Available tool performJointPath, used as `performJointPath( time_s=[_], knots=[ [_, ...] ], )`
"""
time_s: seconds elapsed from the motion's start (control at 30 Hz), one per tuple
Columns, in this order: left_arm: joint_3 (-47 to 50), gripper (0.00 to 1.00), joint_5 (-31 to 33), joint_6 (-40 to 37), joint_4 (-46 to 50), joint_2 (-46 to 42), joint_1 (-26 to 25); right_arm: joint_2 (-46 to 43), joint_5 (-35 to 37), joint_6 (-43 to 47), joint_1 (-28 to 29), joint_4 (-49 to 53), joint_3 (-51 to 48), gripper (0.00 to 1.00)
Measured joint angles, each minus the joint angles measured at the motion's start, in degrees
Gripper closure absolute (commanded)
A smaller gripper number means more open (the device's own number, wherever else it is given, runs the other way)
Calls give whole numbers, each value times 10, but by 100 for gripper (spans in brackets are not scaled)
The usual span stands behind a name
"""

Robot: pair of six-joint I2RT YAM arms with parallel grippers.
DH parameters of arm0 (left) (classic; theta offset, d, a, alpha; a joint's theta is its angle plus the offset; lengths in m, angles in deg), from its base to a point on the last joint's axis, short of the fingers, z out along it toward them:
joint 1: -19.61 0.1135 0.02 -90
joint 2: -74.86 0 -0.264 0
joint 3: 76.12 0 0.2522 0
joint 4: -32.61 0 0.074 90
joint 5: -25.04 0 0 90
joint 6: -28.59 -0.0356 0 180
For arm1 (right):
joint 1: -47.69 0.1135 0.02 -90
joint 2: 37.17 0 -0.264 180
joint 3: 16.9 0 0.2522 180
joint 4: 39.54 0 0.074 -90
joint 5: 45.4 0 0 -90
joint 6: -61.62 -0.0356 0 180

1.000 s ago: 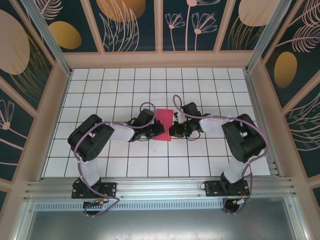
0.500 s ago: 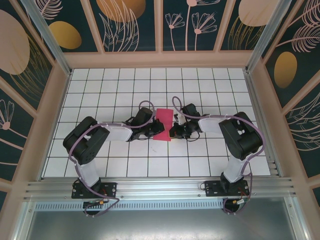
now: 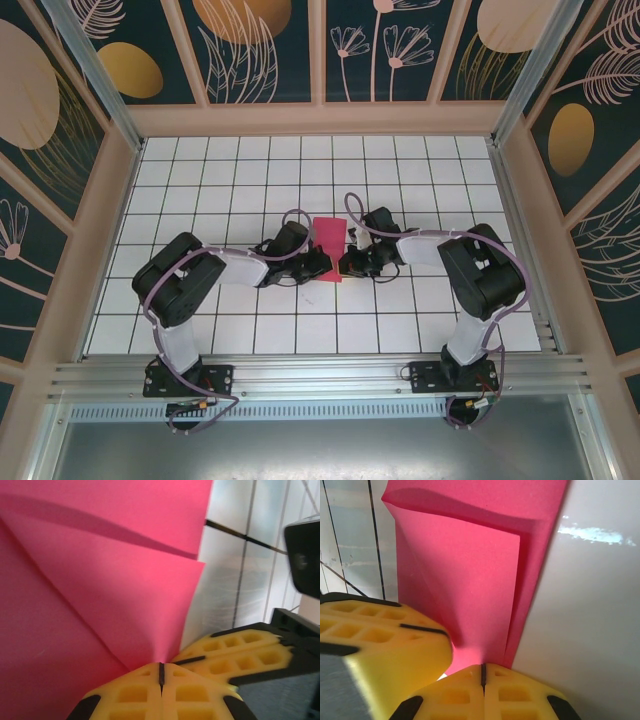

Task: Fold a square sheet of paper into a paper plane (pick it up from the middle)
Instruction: Fold the triangle a second time at the center of the table.

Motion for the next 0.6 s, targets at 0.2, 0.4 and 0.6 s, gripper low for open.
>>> performJointPath(
  time_s=[0.2, 0.4, 0.6],
  knots=[
    [-10, 99, -2, 0, 11, 10, -1, 0, 0, -2, 0, 0, 0, 93],
    [-36, 97, 25, -16, 61, 10, -5, 0, 4, -1, 0, 0, 0, 94],
    [-46, 95, 43, -29, 83, 8, -9, 0, 6, 1, 1, -1, 0, 93]
  ],
)
